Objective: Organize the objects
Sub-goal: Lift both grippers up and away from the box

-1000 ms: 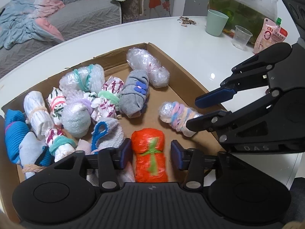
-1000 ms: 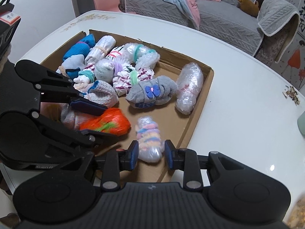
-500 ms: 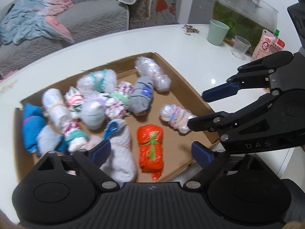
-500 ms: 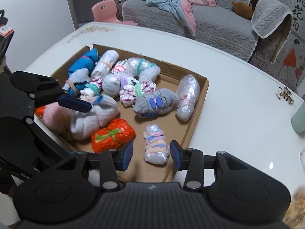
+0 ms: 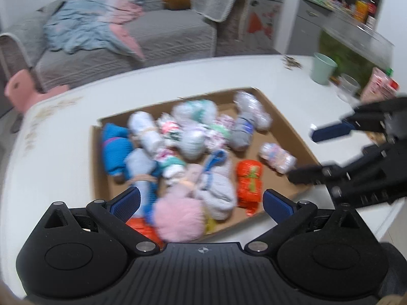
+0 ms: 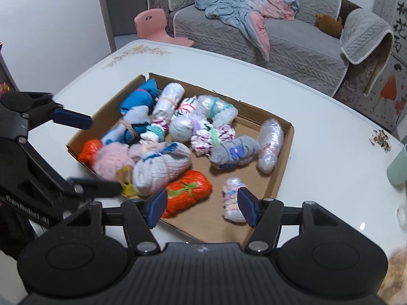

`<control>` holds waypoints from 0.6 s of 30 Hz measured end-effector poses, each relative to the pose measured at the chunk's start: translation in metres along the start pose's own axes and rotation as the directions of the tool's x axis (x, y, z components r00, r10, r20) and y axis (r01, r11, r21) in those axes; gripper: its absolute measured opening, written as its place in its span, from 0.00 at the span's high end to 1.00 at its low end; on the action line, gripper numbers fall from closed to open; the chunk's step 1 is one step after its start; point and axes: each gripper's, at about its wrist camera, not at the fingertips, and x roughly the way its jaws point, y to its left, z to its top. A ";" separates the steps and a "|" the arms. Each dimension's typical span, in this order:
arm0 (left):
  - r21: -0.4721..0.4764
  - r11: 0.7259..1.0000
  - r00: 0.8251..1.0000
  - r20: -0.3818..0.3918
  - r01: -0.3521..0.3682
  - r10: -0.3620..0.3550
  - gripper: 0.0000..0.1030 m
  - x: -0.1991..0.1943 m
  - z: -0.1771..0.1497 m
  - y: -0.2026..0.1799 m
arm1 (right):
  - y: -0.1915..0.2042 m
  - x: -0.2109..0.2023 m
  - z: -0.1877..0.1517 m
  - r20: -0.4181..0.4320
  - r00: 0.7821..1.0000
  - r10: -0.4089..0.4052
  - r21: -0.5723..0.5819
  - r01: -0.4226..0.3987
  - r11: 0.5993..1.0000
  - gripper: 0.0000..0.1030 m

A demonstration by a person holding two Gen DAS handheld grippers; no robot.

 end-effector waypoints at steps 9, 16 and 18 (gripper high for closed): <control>-0.088 0.989 0.990 0.067 -0.116 0.122 0.00 -0.039 0.018 0.032 | 0.036 -0.016 0.011 0.080 0.996 -0.031 0.101 0.023 0.995 0.27; -0.099 0.982 0.984 0.059 -0.160 0.167 0.00 -0.041 0.012 0.045 | 0.050 -0.024 0.023 0.118 0.992 -0.039 0.095 0.028 0.995 0.24; -0.098 0.984 0.985 0.066 -0.151 0.158 0.00 -0.042 0.012 0.044 | 0.051 -0.023 0.024 0.115 0.992 -0.043 0.094 0.032 0.995 0.24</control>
